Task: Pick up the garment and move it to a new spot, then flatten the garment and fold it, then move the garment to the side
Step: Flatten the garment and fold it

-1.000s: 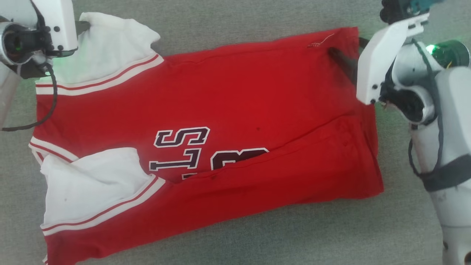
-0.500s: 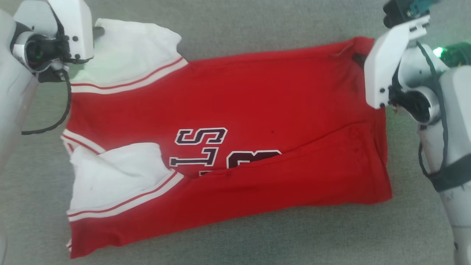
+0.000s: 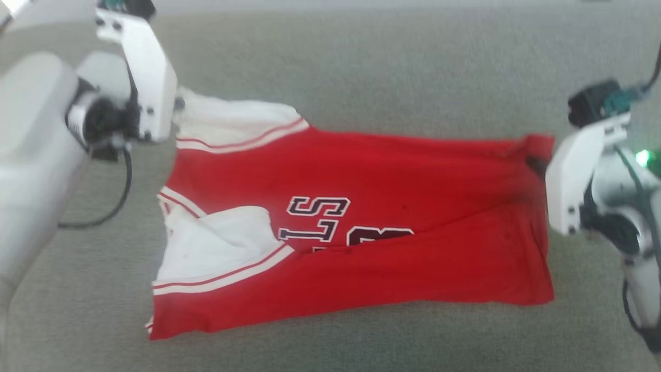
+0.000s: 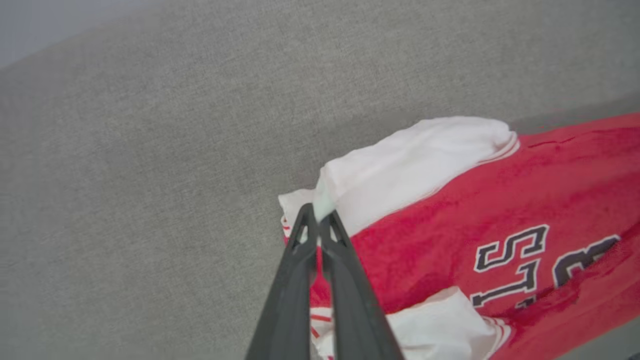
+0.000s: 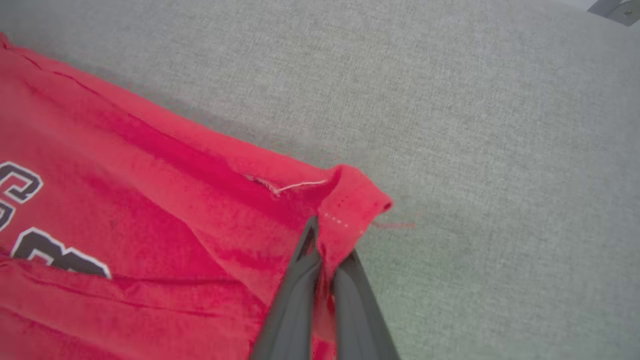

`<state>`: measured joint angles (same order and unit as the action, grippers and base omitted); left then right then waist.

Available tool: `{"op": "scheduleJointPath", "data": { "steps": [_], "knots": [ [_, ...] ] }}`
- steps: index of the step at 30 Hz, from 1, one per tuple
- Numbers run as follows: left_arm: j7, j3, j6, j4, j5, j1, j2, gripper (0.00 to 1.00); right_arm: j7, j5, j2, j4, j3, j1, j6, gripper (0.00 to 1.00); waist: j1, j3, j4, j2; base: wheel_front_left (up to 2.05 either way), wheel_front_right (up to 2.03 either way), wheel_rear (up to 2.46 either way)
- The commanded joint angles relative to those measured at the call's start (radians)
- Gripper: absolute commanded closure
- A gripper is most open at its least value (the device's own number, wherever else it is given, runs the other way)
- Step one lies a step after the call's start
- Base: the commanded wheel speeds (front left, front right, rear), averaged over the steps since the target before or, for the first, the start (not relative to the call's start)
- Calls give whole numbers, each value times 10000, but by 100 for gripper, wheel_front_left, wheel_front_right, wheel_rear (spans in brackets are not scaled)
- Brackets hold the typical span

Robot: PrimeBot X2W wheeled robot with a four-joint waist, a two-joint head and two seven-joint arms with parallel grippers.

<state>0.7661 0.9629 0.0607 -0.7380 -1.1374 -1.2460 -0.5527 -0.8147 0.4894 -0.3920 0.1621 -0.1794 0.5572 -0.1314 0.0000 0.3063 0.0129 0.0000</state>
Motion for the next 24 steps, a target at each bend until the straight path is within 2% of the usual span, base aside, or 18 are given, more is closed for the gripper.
{"op": "scheduleJointPath", "data": {
  "steps": [1, 3, 4, 10, 14, 18, 21, 23, 24],
  "knots": [
    [129, 111, -196, 432, -21, 405, -242, 100, -145, 85, -84, -273, 128, -397, 14, 100, 0, -419, 272, 0, 0, 0, 0],
    [261, 149, -559, 1396, -105, 862, -581, 100, -333, 138, -171, -736, 357, -932, 16, 100, 0, -597, 353, 0, 0, 0, 0],
    [261, 149, -559, 1396, -105, 862, -581, 100, -333, 138, -171, -736, 357, -932, 16, 100, 0, -597, 353, 0, 0, 0, 0],
    [601, 286, -1990, 4636, -357, 2630, -1885, 100, -904, 133, -91, -1822, 1095, -2484, 16, 100, 0, -923, 549, 0, 0, 0, 0],
    [525, 371, -2765, 6116, -646, 3715, -2457, 100, -1139, 46, 72, -2071, 1349, -3215, 14, 100, 0, -976, 599, 0, 0, 0, 0],
    [100, 400, -3055, 6436, -803, 4496, -2564, 100, -1086, -49, 347, -1888, 1327, -3494, 14, 100, 0, -1014, 536, 0, 0, 0, 0],
    [-317, 384, -2959, 6100, -808, 4846, -2414, 100, -908, -116, 533, -1639, 1241, -3365, 14, 100, 0, -1046, 459, 0, 0, 0, 0],
    [-555, 379, -2830, 5804, -848, 5031, -2311, 100, -769, -49, 624, -1494, 1136, -3244, 14, 56, 0, -1090, 404, 0, 0, 0, 0],
    [-749, 333, -2766, 5660, -818, 5058, -2263, 95, -698, -15, 642, -1427, 1077, -3197, 14, 7, 0, -1120, 380, 0, 0, 0, 0]
  ]
}}
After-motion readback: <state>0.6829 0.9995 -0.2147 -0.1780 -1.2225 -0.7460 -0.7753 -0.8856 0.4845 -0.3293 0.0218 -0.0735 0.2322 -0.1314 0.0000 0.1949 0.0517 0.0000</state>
